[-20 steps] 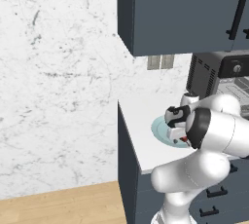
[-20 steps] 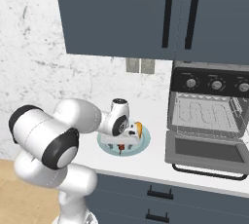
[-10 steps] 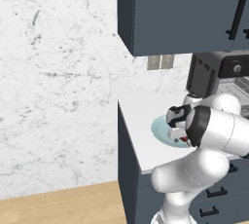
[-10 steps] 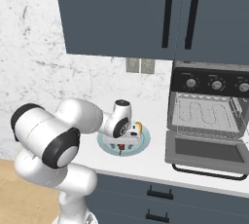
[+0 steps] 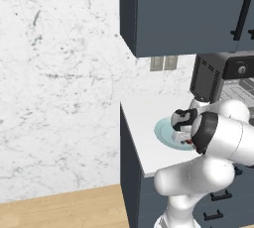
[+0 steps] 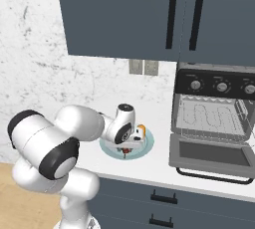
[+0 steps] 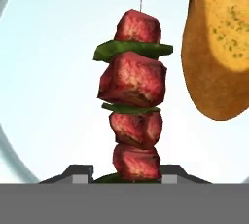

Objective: Pick up the kebab skewer and baguette bread, and place them inside the toaster oven. Close the toaster oven door and start by setting the timer.

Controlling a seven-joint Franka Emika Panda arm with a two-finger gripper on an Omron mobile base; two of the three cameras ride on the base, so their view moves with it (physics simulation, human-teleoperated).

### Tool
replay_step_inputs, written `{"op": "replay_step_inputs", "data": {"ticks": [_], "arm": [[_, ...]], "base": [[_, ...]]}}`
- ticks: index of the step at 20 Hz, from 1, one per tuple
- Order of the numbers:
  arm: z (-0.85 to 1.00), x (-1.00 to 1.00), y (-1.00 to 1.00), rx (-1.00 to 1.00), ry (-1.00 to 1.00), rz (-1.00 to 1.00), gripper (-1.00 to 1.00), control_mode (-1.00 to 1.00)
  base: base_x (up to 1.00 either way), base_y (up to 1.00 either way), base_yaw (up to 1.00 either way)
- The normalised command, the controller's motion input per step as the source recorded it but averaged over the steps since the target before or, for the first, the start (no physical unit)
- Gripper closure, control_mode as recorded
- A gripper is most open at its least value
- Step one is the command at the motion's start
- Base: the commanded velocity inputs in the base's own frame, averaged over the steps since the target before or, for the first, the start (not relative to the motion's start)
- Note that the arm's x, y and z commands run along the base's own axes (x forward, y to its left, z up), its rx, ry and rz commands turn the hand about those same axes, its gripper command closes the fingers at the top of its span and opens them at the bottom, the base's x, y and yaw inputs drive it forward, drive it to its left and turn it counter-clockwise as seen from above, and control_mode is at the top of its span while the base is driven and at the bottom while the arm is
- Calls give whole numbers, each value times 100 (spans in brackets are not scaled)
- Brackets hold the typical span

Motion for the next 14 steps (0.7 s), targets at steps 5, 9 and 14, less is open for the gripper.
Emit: {"op": "replay_step_inputs", "data": {"ticks": [5,9,14], "arm": [[100,-26,0,15,-6,0,100,-100],[100,-51,-10,13,0,0,100,-100],[100,-16,-45,0,-4,0,100,-100]], "base": [[0,0,0],[0,0,0],[0,0,0]]}}
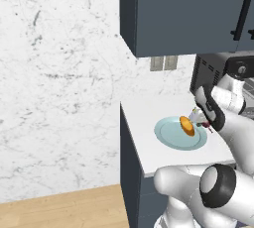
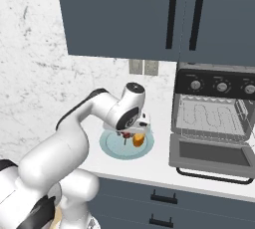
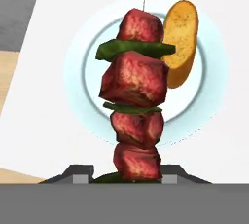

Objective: Pick up the kebab skewer and baguette bread, and place them inside the toaster oven. Close the toaster oven door and start by setting the timer.

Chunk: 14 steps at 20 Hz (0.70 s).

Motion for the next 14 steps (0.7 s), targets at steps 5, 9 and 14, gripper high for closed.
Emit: {"op": "replay_step_inputs", "data": {"ticks": [5,9,14], "arm": [[90,0,-73,-4,-3,0,100,-100],[37,0,-91,-4,0,0,100,-100],[0,0,-91,-8,-8,0,100,-100]], "base": [[0,0,0],[0,0,0],[0,0,0]]}}
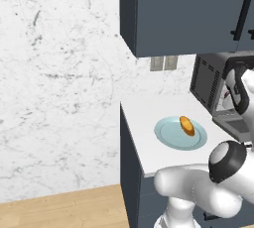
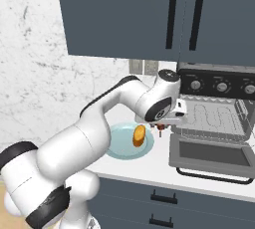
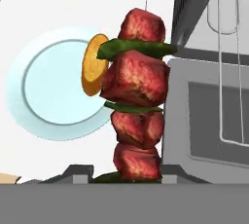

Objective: Pick up the kebab skewer and baguette bread, and place them inside the toaster oven. Close the toaster oven door and start by setting the timer.

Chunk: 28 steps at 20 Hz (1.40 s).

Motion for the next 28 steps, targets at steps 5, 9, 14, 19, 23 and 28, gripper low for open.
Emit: {"op": "replay_step_inputs", "data": {"ticks": [5,9,14,19,23,28], "arm": [[0,4,-78,-4,-11,0,100,-100],[-1,11,-50,0,-7,0,100,-100],[0,42,-49,0,-1,0,100,-100],[-10,30,-33,0,0,0,100,-100],[-33,6,-11,0,0,0,100,-100],[-20,33,-14,0,0,0,100,-100]], "base": [[0,0,0],[0,0,0],[0,0,0],[0,0,0],[0,0,0],[0,0,0]]}}
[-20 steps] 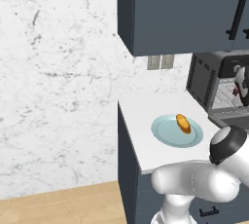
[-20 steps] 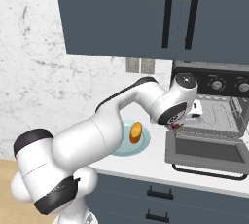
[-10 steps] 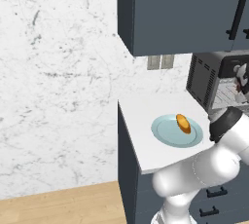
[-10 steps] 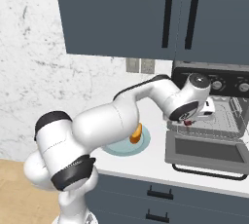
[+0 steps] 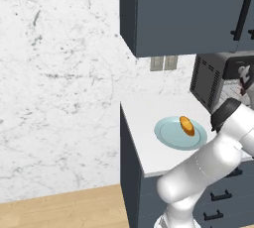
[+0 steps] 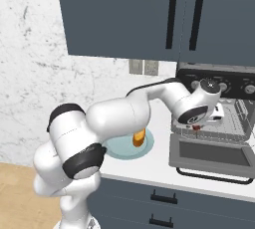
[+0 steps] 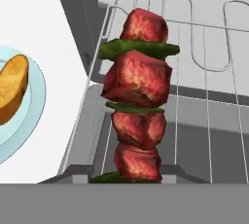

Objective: Pick up the kebab skewer and baguette bread, and place them inside the toaster oven. Close the toaster oven door and start by setting the timer.

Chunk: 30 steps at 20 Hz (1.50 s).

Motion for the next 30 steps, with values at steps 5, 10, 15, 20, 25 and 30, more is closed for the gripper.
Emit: {"op": "replay_step_inputs", "data": {"ticks": [5,10,15,20,25,30], "arm": [[-18,34,-19,0,0,0,100,-100],[-29,31,-20,0,0,0,100,-100],[-8,30,-38,0,0,0,100,-100],[-10,0,-39,0,0,0,100,-100],[-34,-16,-5,0,0,0,100,-100],[-27,-9,16,0,-1,0,-100,-100]], "base": [[0,0,0],[0,0,0],[0,0,0],[0,0,0],[0,0,0],[0,0,0]]}}
